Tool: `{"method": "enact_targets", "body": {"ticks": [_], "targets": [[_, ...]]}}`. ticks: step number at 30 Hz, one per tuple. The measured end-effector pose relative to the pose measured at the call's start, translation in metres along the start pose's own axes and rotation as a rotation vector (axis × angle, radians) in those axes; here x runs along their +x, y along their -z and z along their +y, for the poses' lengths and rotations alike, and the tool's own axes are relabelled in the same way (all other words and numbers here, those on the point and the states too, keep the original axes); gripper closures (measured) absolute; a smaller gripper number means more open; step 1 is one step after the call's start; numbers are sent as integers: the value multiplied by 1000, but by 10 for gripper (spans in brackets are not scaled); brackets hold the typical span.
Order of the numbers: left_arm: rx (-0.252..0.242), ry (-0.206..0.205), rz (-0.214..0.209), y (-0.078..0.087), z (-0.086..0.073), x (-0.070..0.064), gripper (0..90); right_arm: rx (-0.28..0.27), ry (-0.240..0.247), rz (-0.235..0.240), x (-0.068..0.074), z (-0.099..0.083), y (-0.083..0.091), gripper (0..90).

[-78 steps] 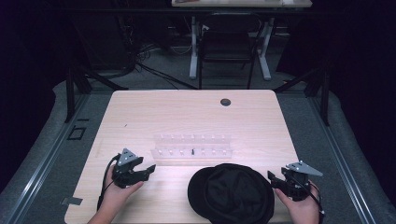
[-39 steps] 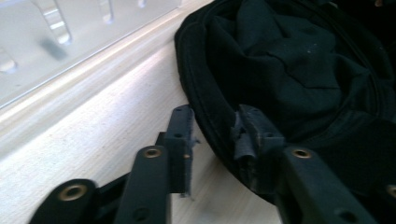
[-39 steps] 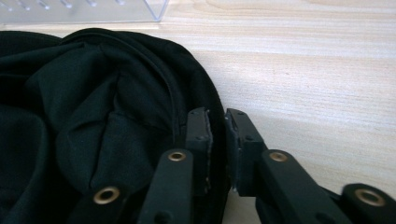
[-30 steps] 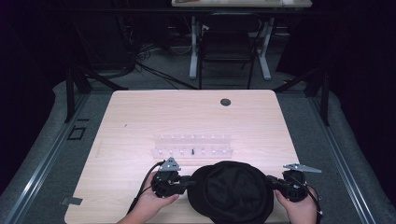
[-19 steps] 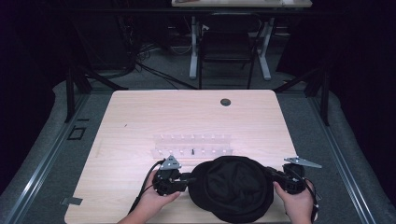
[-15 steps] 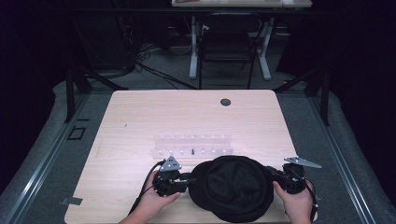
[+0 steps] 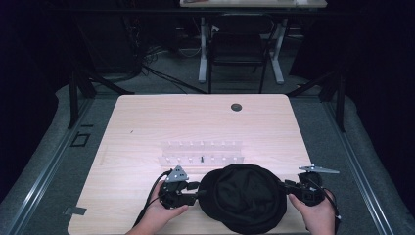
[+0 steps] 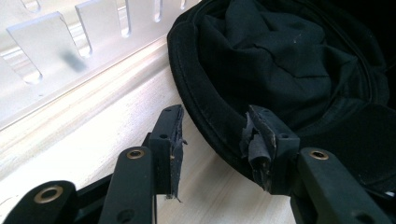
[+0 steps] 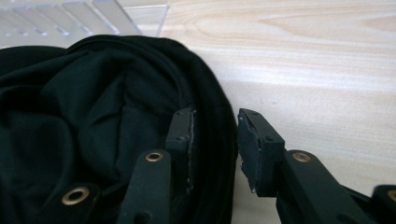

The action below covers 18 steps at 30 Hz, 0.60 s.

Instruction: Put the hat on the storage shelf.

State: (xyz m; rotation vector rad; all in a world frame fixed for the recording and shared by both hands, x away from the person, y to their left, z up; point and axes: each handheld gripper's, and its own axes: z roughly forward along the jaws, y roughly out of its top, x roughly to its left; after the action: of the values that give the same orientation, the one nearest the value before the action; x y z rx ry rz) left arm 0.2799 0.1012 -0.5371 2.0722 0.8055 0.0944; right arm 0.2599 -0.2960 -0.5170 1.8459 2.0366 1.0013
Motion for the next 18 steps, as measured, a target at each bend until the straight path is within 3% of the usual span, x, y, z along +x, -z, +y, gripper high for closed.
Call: {"method": "enact_targets", "body": {"ticks": [5, 8, 12, 18], "targets": [[-2, -11, -3, 4, 0, 0, 573, 47, 10, 0, -2, 2, 7, 663], [-3, -16, -6, 5, -1, 0, 580, 96, -20, 30, -8, 2, 7, 671], [2, -28, -9, 6, -1, -1, 601, 154, -35, 33, -11, 4, 6, 672], [6, -31, 4, 4, -2, -2, 616, 200, -26, 18, -11, 7, 3, 672]]}}
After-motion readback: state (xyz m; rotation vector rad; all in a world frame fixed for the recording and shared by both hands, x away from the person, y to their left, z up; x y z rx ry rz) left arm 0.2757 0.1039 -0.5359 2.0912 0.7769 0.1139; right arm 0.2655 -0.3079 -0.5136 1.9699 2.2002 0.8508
